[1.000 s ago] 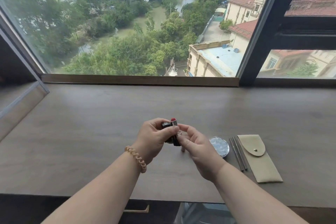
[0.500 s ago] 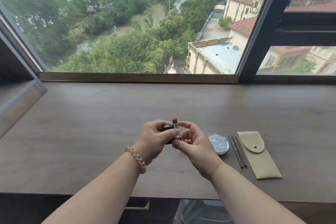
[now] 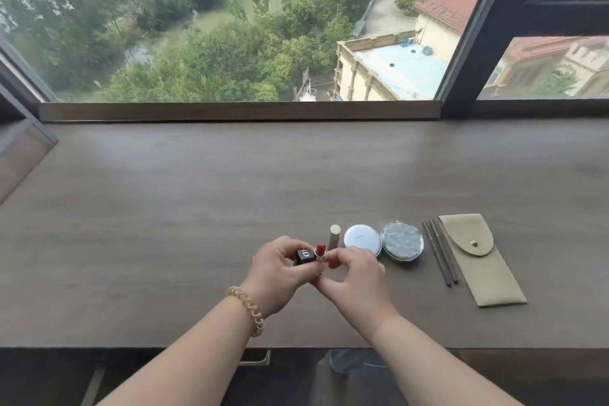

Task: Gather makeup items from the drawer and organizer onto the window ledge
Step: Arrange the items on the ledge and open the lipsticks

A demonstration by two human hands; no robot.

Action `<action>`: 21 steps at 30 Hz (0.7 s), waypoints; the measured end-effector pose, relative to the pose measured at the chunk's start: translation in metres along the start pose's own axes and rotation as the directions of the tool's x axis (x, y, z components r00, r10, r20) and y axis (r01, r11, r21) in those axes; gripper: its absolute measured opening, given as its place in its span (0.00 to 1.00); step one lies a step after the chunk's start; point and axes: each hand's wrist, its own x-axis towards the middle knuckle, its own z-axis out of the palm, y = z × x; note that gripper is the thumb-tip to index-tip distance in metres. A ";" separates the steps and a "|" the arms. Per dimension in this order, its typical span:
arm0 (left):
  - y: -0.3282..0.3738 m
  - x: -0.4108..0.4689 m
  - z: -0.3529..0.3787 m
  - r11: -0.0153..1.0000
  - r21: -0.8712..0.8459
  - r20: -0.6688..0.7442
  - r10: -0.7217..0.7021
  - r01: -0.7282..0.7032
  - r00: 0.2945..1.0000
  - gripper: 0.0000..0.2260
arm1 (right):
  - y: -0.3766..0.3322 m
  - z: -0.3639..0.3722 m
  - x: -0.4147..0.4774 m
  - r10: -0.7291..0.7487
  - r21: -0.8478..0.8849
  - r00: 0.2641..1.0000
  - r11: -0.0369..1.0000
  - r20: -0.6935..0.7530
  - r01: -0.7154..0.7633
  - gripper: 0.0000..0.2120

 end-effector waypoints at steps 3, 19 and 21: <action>-0.014 0.008 0.005 1.000 0.000 -0.004 -0.024 0.024 1.000 0.07 | 0.012 0.018 0.004 0.016 -0.035 0.998 0.999 -0.058 -0.018 0.17; -0.062 0.065 0.014 0.982 0.113 -0.118 -0.137 0.151 0.984 0.18 | 0.045 0.081 0.039 0.136 -0.289 0.942 0.930 -0.307 -0.229 0.13; -0.065 0.064 0.016 0.978 0.166 -0.117 -0.105 0.124 0.988 0.18 | 0.045 0.082 0.039 0.118 -0.306 0.942 0.927 -0.315 -0.218 0.13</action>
